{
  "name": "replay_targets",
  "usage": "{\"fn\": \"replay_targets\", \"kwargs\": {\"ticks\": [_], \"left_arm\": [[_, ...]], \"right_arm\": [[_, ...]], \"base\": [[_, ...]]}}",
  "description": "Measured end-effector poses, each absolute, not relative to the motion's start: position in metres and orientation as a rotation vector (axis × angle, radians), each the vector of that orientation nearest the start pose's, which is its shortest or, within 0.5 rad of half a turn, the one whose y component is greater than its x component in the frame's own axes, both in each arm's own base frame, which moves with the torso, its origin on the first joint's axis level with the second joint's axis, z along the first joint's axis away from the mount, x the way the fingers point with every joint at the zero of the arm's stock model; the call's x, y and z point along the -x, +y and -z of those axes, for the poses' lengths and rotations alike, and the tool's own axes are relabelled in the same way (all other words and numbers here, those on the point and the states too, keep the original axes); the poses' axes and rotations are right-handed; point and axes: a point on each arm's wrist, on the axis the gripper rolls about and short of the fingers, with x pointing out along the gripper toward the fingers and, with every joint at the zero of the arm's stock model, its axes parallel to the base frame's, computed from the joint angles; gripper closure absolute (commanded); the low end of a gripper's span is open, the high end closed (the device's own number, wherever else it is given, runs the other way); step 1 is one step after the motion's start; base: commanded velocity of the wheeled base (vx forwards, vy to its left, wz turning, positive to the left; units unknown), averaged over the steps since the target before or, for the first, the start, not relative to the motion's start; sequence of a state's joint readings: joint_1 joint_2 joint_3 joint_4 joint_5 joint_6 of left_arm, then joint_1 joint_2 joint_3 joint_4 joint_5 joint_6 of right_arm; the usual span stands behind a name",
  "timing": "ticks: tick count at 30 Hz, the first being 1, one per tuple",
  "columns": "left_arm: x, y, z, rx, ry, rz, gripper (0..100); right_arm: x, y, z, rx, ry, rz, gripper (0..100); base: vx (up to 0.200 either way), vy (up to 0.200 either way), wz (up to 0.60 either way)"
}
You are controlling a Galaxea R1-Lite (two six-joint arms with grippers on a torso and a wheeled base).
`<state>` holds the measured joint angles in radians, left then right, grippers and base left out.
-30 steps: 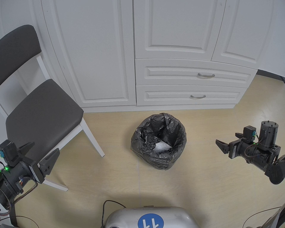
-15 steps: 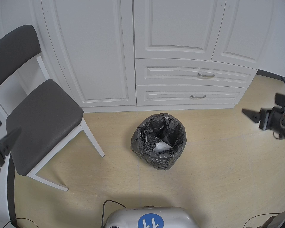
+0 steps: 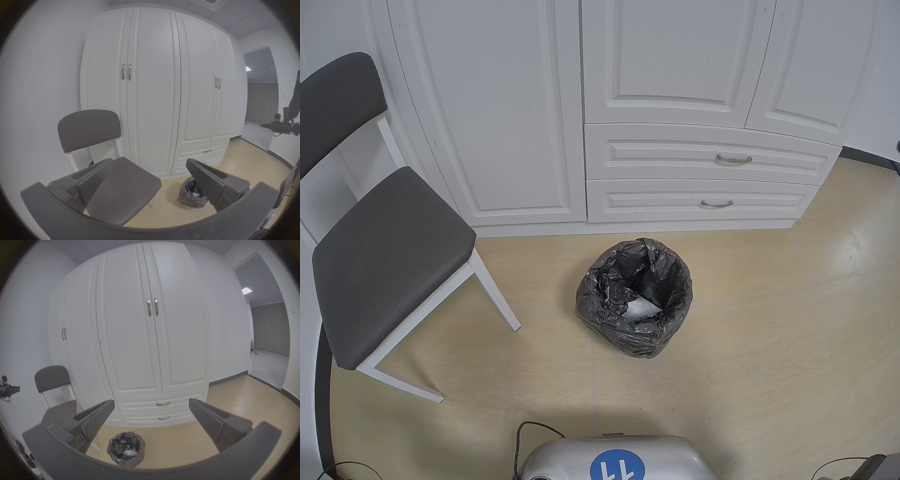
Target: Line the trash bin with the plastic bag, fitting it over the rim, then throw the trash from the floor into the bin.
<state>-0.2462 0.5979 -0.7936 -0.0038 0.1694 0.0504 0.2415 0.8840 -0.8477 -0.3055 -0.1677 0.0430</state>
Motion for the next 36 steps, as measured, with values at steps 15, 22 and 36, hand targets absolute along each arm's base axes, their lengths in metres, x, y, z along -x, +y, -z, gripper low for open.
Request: {"fn": "replay_targets", "kwargs": {"ticks": [15,22,36], "left_arm": [[0.027,0.008,-0.301,-0.01,-0.329,0.015,0],[0.048,0.009,-0.291,-0.046,-0.379,-0.04,0],[0.072,0.004,-0.203,-0.088,-0.3,-0.097,0]], "right_arm": [[0.013,-0.005,-0.326,-0.122,-0.534,0.038,0],[0.055,-0.006,-0.298,-0.11,-0.63,0.107,0],[0.053,-0.002,-0.181,-0.058,-0.493,0.04,0]], "base": [[0.0,0.0,0.0],[0.0,0.0,0.0],[0.0,0.0,0.0]]}}
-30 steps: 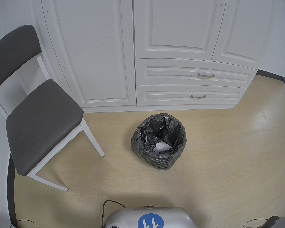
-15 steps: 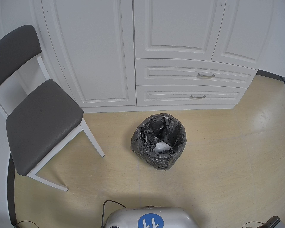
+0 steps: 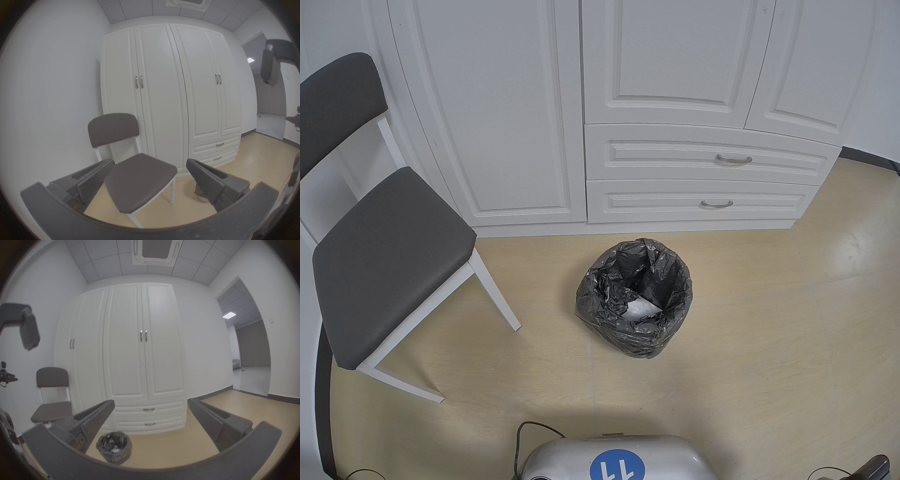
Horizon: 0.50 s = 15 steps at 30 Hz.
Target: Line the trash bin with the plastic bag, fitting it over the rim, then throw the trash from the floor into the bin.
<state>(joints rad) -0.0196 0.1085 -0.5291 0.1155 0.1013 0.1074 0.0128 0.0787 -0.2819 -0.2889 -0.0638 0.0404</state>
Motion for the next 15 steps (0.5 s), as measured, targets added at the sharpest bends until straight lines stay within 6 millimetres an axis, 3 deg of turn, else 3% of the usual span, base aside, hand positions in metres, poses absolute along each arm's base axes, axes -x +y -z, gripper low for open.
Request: {"fn": "replay_targets", "kwargs": {"ticks": [8,15], "left_arm": [[0.051,0.002,-0.151,-0.045,-0.214,-0.102,0],[0.028,0.002,-0.104,-0.014,-0.131,-0.093,0]], "right_arm": [[0.032,-0.001,-0.124,-0.038,-0.325,0.005,0],[0.025,-0.001,-0.098,-0.04,-0.169,0.016,0]], "base": [[0.0,0.0,0.0],[0.0,0.0,0.0]]}}
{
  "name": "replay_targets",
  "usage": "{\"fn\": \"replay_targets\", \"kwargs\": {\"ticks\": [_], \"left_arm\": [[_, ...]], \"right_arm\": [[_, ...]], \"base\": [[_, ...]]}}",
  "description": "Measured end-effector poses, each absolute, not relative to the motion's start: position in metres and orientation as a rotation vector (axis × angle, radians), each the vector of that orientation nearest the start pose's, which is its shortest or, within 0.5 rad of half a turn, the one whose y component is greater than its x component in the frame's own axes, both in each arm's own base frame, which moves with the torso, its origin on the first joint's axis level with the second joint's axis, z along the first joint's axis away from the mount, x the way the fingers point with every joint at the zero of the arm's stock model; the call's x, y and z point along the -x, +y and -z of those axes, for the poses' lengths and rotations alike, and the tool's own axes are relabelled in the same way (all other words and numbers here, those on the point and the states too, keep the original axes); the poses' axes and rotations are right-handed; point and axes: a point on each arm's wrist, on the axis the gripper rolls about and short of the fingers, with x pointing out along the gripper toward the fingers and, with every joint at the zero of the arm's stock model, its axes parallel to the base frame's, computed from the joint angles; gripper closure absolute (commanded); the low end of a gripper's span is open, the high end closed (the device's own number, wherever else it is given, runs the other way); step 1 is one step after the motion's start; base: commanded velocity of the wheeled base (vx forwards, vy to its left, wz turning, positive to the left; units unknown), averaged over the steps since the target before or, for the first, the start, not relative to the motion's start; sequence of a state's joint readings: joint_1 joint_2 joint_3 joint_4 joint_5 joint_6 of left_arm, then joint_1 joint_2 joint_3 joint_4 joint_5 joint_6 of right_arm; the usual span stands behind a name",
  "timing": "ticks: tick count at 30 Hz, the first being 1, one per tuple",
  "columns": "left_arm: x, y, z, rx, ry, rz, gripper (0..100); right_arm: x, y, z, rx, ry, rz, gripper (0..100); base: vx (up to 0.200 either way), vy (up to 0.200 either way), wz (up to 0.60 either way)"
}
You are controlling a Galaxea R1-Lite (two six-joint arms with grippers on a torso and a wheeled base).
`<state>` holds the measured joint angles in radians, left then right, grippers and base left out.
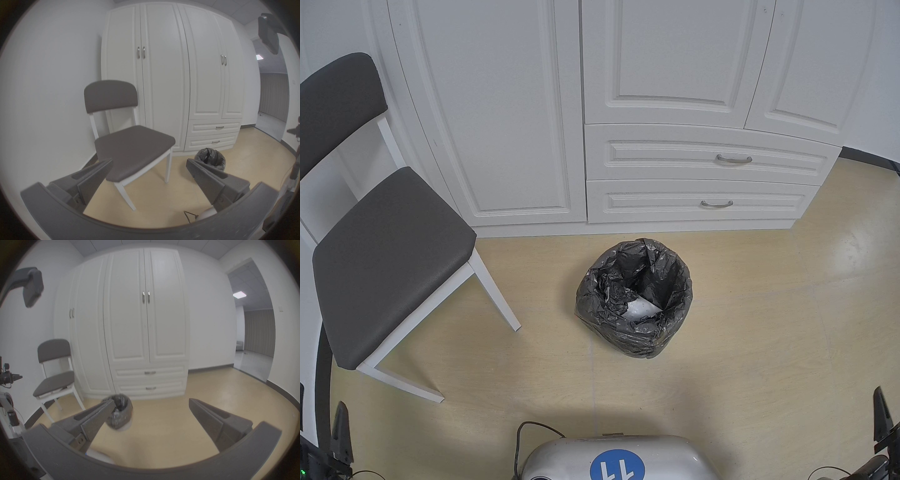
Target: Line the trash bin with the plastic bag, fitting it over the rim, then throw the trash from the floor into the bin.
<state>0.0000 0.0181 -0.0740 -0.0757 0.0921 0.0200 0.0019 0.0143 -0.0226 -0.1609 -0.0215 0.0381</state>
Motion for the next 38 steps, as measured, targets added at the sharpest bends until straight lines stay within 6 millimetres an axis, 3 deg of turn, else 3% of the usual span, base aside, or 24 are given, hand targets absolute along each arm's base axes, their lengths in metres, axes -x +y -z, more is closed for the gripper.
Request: {"fn": "replay_targets", "kwargs": {"ticks": [4,10,17,38], "left_arm": [[0.024,0.002,-0.09,0.03,-0.072,-0.069,0],[0.023,0.0,-0.082,0.03,-0.015,-0.019,0],[0.023,0.0,-0.08,-0.011,-0.002,-0.002,0],[0.023,0.0,-0.081,-0.007,-0.003,-0.003,0]], "right_arm": [[0.024,-0.001,-0.088,-0.05,-0.073,0.041,0],[0.024,-0.001,-0.087,-0.045,-0.071,0.045,0],[0.023,0.001,-0.085,0.002,-0.048,-0.033,0],[0.023,0.0,-0.08,0.004,-0.001,-0.014,0]], "base": [[0.0,0.0,0.0],[0.0,0.0,0.0],[0.0,0.0,0.0],[0.0,0.0,0.0]]}}
